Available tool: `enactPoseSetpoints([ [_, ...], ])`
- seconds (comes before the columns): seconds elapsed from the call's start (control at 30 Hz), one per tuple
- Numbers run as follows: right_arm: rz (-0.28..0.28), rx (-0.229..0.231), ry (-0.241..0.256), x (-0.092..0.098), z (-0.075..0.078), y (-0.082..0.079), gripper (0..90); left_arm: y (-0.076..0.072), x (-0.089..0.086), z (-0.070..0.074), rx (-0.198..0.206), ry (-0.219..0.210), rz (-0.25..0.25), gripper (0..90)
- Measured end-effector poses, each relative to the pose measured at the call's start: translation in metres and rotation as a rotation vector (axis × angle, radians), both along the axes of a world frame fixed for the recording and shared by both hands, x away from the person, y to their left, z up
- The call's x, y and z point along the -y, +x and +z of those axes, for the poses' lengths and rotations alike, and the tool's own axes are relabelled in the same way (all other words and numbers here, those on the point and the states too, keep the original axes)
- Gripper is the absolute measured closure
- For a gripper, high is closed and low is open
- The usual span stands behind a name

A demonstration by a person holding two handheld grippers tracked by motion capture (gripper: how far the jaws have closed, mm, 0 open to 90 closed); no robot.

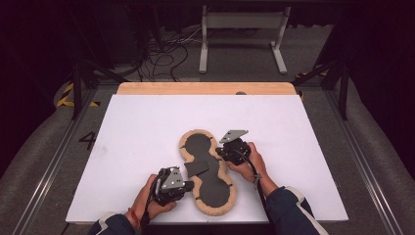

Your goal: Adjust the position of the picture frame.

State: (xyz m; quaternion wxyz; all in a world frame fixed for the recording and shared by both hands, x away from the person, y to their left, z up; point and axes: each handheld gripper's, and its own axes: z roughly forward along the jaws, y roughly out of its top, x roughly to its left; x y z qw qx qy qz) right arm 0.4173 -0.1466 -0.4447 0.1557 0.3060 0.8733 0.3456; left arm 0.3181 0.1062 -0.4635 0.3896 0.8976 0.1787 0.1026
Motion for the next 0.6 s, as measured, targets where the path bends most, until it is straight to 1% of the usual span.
enactPoseSetpoints([
  [0.07,-0.007,-0.007,0.032,0.005,0.002,-0.001,88.2,-0.001,-0.002,0.0,-0.005,-0.002,0.007,82.8],
  [0.13,-0.005,-0.005,0.06,0.012,0.005,-0.006,88.2,-0.004,-0.005,0.0,-0.015,0.001,-0.015,80.1],
  [0.17,-0.003,-0.002,0.074,0.02,0.007,-0.013,88.8,-0.007,-0.007,-0.001,-0.016,0.005,-0.033,79.7],
  [0.2,-0.003,-0.002,0.074,0.02,0.007,-0.013,88.8,-0.007,-0.007,-0.001,-0.016,0.005,-0.033,79.7],
  [0.23,0.0,-0.001,0.076,0.024,0.007,-0.017,89.1,-0.009,-0.007,-0.004,-0.023,0.003,-0.036,79.7],
  [0.27,0.004,0.004,0.077,0.028,0.007,-0.023,89.9,-0.01,-0.008,-0.004,-0.017,0.0,-0.034,80.1],
  [0.3,0.004,0.002,0.078,0.031,0.006,-0.027,90.0,-0.011,-0.007,-0.003,-0.019,0.004,-0.037,80.2],
  [0.37,0.011,0.001,0.08,0.036,0.006,-0.036,90.0,-0.012,-0.006,-0.003,-0.008,0.011,-0.037,81.1],
  [0.4,0.011,0.001,0.08,0.036,0.006,-0.036,90.0,-0.012,-0.006,-0.003,-0.008,0.011,-0.037,81.2],
  [0.47,0.021,0.01,0.083,0.04,0.009,-0.046,90.0,-0.013,-0.005,-0.003,-0.008,0.011,-0.033,81.6],
  [0.5,0.026,0.021,0.088,0.045,0.013,-0.057,90.0,-0.013,-0.004,-0.003,-0.005,0.014,-0.04,82.0],
  [0.53,0.026,0.021,0.088,0.045,0.013,-0.057,90.0,-0.013,-0.004,-0.003,-0.005,0.014,-0.04,82.4],
  [0.57,0.024,0.031,0.088,0.052,0.016,-0.068,90.0,-0.013,-0.002,-0.003,-0.001,0.018,-0.049,82.6],
  [0.6,0.024,0.031,0.088,0.052,0.016,-0.068,90.0,-0.013,-0.002,-0.003,-0.001,0.018,-0.049,82.6],
])
